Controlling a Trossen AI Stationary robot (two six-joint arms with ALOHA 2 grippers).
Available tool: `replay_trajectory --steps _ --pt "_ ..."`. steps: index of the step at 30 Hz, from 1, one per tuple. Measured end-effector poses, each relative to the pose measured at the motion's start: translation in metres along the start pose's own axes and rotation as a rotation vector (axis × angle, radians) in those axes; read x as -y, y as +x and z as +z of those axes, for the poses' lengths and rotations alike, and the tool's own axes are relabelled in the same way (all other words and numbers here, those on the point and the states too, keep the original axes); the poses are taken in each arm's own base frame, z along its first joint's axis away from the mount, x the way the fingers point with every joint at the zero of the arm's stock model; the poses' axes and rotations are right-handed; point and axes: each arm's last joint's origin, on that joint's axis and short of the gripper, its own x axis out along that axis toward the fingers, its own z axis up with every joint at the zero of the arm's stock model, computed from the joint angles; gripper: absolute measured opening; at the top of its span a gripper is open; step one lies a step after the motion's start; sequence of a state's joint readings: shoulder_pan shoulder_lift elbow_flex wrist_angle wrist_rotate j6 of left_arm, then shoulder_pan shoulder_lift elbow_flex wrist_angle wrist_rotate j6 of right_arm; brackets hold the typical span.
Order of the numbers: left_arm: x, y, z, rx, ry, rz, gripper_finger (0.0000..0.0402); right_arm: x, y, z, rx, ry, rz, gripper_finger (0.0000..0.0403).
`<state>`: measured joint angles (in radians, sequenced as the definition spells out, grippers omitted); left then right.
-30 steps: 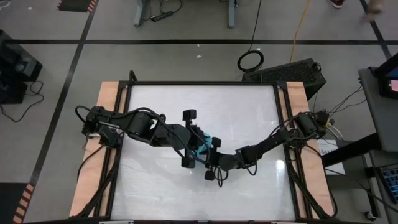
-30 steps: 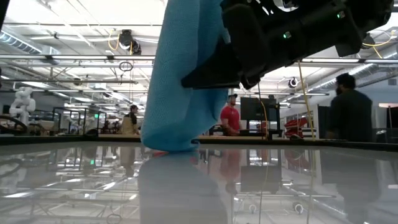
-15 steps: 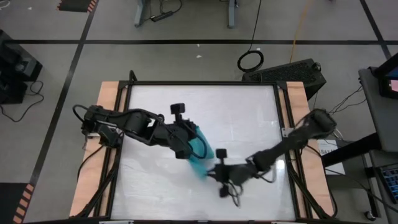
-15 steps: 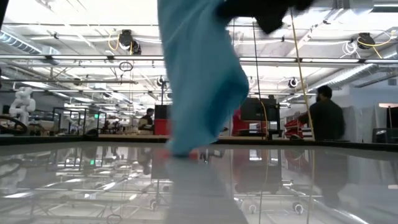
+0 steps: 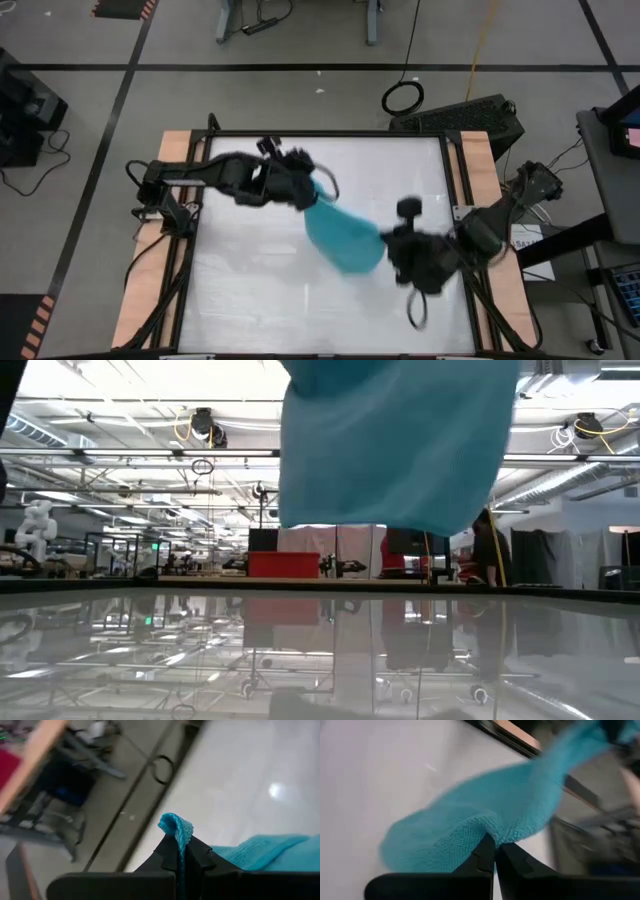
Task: Roll towel into tight, uniform cylinder
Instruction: Roll the blue towel
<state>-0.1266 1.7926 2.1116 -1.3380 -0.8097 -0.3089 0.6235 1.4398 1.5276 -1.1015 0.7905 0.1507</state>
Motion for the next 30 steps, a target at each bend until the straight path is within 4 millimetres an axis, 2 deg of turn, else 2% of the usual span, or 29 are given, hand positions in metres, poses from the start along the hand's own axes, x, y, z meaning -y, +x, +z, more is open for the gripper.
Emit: replay_trajectory --steps 4,7,10,13,17,20,24,27,30 --pt "-0.010 0.017 0.007 0.027 -0.117 0.046 0.0007 0.029 0.009 -0.006 -0.093 0.003 -0.060 0.0000" --pt "-0.005 0.024 0.004 0.007 -0.152 0.032 0.0007 0.030 0.016 -0.009 -0.142 0.034 0.030 0.0000" --pt "0.009 0.038 -0.009 -0.060 -0.155 -0.017 0.0012 0.012 0.032 -0.017 -0.203 0.028 0.113 0.0000" --pt "0.031 0.055 -0.027 -0.101 -0.151 -0.019 0.0044 -0.015 0.053 -0.031 -0.254 0.022 0.197 0.0000" --pt "0.062 0.075 -0.053 -0.135 -0.153 -0.101 0.0135 -0.051 0.081 -0.058 -0.285 0.024 0.267 0.0000" --pt "0.084 0.084 -0.070 -0.152 -0.169 -0.192 0.0210 -0.073 0.093 -0.077 -0.279 0.065 0.309 0.0000" --pt "0.107 0.072 -0.089 -0.158 -0.090 -0.229 0.0269 -0.100 0.095 -0.098 -0.252 0.126 0.381 0.0000" --pt "0.123 0.054 -0.098 -0.136 0.040 -0.286 0.0278 -0.116 0.087 -0.106 -0.219 0.150 0.416 0.0000" --pt "0.145 0.033 -0.110 -0.081 0.206 -0.418 0.0272 -0.126 0.082 -0.111 -0.196 0.179 0.443 0.0000"
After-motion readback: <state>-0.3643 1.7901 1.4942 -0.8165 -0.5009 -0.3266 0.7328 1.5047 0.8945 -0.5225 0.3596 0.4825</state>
